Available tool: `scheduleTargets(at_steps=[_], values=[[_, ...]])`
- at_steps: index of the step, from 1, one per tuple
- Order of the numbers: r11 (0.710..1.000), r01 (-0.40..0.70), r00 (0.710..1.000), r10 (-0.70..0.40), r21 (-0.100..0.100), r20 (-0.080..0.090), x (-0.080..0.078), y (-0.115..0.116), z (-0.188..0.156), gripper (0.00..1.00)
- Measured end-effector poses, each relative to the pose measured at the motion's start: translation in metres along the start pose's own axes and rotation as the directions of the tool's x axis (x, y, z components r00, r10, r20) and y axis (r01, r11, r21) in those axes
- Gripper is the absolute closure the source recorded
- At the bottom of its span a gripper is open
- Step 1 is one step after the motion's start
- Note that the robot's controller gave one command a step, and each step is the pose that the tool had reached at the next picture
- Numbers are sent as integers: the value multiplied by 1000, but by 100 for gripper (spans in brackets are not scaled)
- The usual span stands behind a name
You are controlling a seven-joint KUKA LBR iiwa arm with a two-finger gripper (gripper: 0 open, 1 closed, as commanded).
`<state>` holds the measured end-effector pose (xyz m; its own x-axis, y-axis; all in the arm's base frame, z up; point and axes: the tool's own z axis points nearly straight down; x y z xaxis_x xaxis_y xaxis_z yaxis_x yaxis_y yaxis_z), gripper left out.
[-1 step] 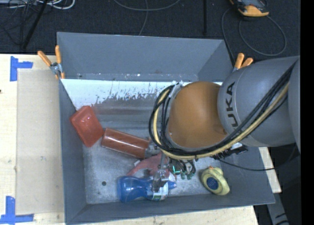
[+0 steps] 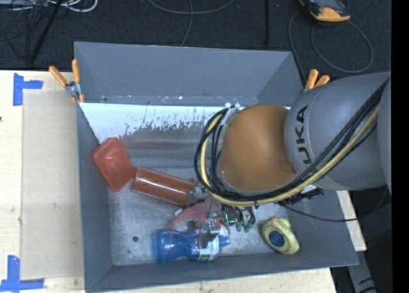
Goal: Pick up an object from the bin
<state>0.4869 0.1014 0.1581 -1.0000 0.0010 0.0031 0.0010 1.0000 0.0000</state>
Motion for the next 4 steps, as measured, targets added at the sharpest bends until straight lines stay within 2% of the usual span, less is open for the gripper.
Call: scheduleTargets(at_steps=[1,2,3,4], values=[[987,162,987,-162,1,6,-17,-2,16,0],[934,358,933,-358,2,26,-36,29,45,0],[935,354,934,-355,10,42,-39,43,62,0],[786,619,786,-619,1,6,-44,26,84,100]])
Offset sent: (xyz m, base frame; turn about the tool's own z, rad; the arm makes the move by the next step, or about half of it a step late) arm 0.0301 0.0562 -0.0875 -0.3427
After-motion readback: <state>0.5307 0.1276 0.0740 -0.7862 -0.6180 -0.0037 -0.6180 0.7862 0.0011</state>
